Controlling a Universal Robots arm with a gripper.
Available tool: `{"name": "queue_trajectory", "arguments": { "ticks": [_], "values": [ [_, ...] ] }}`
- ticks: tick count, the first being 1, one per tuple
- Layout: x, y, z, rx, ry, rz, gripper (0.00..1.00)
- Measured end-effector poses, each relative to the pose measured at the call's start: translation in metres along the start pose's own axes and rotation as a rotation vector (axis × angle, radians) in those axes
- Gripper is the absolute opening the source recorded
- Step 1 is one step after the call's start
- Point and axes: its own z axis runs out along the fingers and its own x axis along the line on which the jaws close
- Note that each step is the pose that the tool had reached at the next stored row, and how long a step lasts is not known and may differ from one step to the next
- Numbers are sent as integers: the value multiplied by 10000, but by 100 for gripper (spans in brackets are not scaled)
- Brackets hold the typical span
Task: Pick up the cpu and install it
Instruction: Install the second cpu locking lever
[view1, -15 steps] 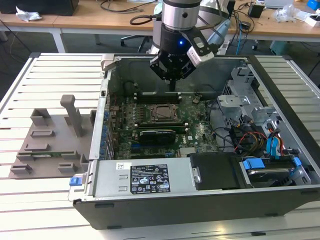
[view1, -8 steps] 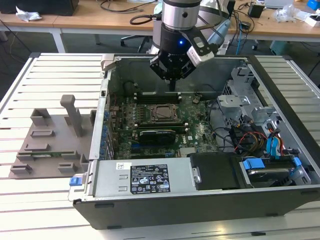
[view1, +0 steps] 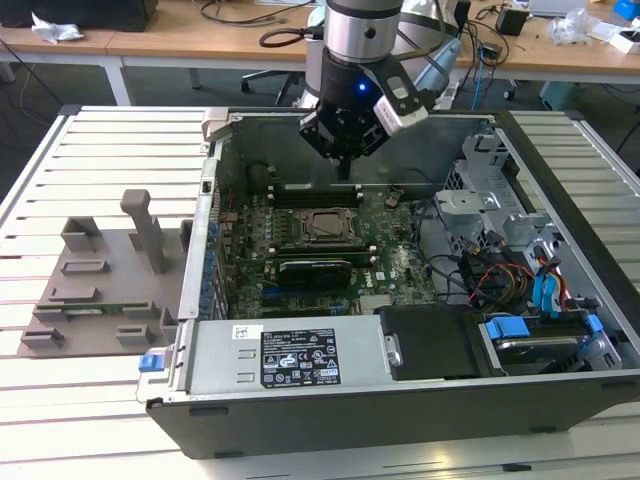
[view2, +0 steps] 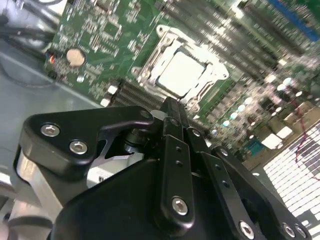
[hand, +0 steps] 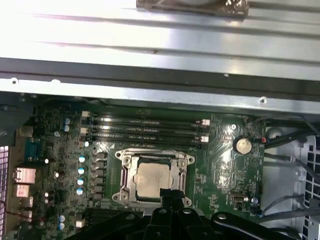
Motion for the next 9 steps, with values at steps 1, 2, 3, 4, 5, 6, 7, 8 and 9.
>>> {"name": "queue_trajectory", "arguments": {
  "ticks": [1, 2, 3, 4, 5, 6, 7, 8, 9],
  "values": [
    [1, -9, 0, -168, -11, 2, 11],
    [2, -27, -1, -434, -29, 5, 11],
    [3, -44, -2, -651, -45, 5, 11],
    [6, -93, -4, -1254, -86, 12, 11],
    [9, -131, -6, -1573, -107, 15, 11],
    [10, -145, -6, -1618, -110, 14, 11],
    [10, -155, -7, -1627, -110, 14, 11],
    [11, -166, -8, -1635, -111, 14, 11],
    [12, -170, -8, -1637, -111, 15, 11]
  ]
}}
